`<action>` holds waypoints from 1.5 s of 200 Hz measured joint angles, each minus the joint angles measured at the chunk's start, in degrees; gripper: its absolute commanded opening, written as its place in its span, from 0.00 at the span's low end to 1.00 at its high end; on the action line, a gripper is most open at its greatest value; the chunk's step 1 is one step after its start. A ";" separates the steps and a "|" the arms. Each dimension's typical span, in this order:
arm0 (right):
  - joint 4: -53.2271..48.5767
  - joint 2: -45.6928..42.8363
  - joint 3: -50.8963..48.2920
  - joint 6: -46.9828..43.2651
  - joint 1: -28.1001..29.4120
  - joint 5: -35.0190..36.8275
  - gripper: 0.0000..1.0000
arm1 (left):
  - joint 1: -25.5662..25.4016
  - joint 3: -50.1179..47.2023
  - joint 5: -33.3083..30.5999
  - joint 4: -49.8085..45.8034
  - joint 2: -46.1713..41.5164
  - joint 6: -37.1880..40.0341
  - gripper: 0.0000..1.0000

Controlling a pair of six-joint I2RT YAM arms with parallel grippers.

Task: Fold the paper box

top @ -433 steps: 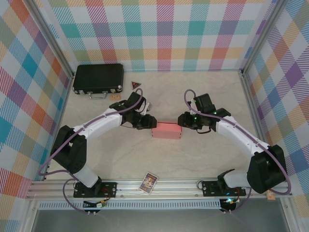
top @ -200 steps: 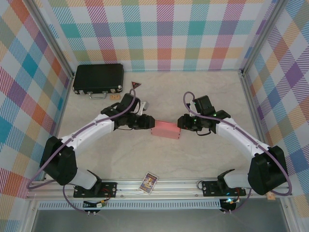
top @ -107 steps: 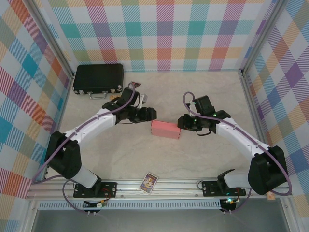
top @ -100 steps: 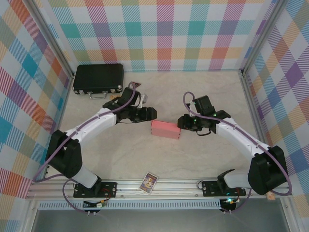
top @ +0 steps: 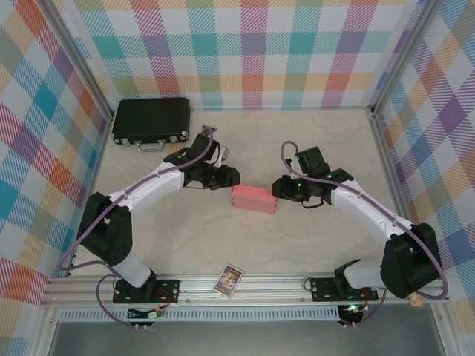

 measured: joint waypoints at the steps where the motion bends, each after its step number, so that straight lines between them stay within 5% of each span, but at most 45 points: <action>1: 0.00 0.02 0.00 0.00 0.00 0.00 0.29 | 0.00 -0.04 0.00 0.04 0.00 -0.02 0.42; 94: -0.04 0.42 0.00 -0.02 0.33 0.09 0.31 | 0.00 -4.11 1.49 3.67 -1.81 -0.37 0.37; 300: -1.70 1.16 1.14 -0.20 0.42 0.66 0.34 | -0.96 -0.81 3.02 0.48 -0.04 0.33 0.44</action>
